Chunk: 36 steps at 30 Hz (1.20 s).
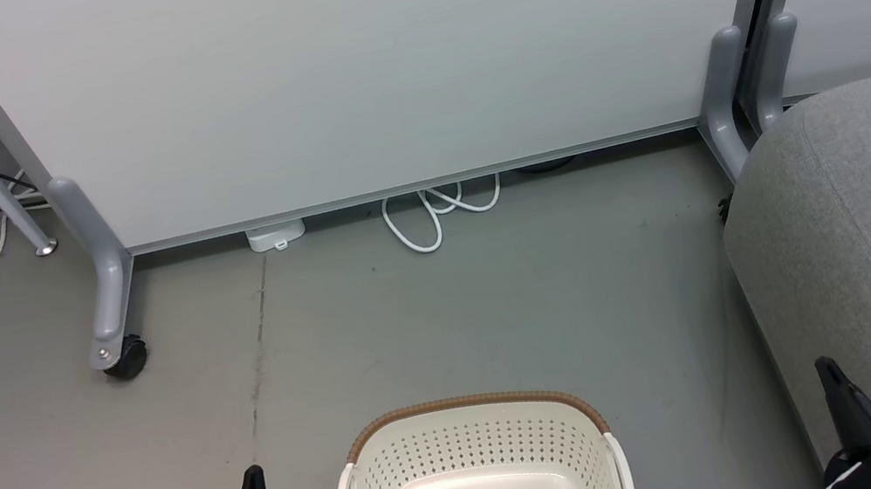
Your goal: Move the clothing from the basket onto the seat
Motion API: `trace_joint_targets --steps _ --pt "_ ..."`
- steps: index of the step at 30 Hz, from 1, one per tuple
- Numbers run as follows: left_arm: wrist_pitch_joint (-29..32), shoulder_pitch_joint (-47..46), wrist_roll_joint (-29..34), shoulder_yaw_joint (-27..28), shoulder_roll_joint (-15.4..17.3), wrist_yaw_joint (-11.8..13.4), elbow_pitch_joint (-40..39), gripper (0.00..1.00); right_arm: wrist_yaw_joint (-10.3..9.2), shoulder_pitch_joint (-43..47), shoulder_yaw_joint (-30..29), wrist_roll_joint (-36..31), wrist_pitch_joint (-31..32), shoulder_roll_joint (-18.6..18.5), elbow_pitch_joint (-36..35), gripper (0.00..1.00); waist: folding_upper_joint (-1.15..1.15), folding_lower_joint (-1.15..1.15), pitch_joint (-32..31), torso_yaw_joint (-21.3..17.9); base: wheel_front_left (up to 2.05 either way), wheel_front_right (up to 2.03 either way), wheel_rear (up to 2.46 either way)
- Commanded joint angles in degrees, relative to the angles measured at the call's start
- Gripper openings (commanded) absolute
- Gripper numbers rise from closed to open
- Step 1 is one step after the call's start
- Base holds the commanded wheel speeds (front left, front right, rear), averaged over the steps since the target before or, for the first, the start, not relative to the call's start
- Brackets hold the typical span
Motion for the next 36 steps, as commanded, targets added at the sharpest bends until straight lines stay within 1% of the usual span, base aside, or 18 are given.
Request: trace_joint_targets --steps 1,16,36 --pt "0.6 -1.9 -2.2 0.9 0.0 0.0 -1.4 0.00 0.01 -1.8 0.1 2.7 0.3 -0.4 -1.0 0.00 0.00 0.00 0.0 -0.1 0.00 0.00 0.00" --pt "3.9 -2.7 -13.5 4.3 -0.5 0.0 -3.8 0.00 0.01 -3.2 0.3 16.0 2.1 -0.6 -1.3 0.00 0.00 0.00 -0.1 -1.0 0.00 0.00 0.00" --pt "7.5 -3.4 -25.1 8.0 -1.2 0.0 -6.2 0.00 0.02 -4.6 0.6 29.7 3.9 -0.8 -1.6 0.00 0.00 0.00 -0.3 -2.0 0.00 0.00 0.00"
